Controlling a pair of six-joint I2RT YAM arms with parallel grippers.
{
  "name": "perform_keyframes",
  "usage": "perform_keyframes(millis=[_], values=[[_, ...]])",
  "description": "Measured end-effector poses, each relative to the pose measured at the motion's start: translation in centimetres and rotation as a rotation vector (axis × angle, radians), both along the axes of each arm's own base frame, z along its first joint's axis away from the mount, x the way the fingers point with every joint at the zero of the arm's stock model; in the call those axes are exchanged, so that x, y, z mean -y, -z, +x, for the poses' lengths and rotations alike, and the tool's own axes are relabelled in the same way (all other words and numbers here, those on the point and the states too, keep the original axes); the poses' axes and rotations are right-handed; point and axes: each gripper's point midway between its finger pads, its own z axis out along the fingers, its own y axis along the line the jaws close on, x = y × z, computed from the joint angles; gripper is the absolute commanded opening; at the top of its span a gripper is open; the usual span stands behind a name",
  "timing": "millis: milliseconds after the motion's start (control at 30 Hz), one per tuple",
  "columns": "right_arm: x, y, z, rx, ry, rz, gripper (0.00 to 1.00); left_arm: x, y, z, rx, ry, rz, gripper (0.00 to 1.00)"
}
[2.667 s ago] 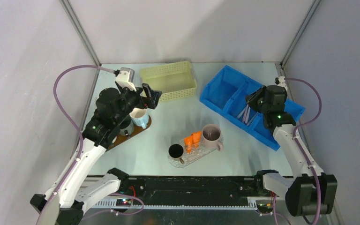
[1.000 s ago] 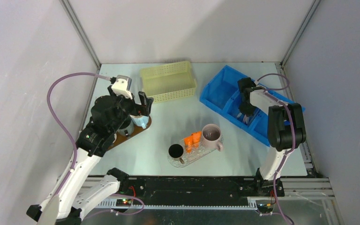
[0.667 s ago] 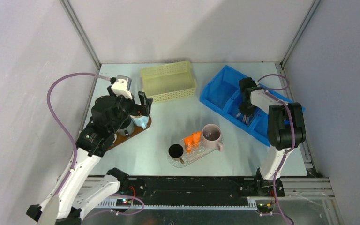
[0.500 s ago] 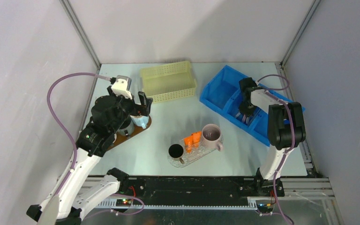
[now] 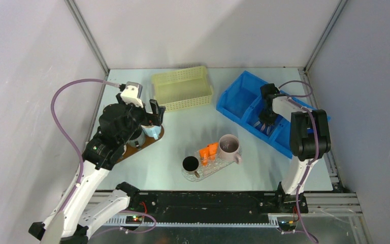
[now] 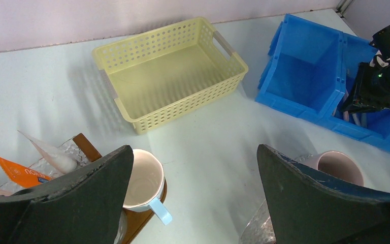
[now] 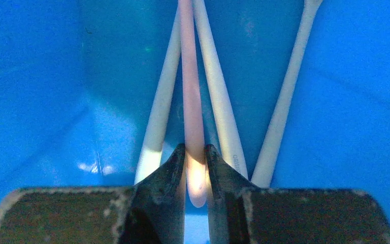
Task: Prepare toiletry sets of a toothbrush and toothpaste on the tray
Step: Pick up the toothbrush from the storage box.
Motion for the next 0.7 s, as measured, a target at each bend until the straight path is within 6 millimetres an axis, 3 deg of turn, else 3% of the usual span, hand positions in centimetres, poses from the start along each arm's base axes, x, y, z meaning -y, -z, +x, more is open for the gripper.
perform_keyframes(millis=[333,700], values=[[0.6,-1.1,-0.2,0.005,-0.042,-0.046,0.00,0.0,0.0,0.0,0.000,0.000,-0.001,0.98],[0.4,-8.5,0.5,0.190,-0.104,-0.094,0.00,0.1,-0.1,0.0,0.000,0.006,-0.007,0.98]])
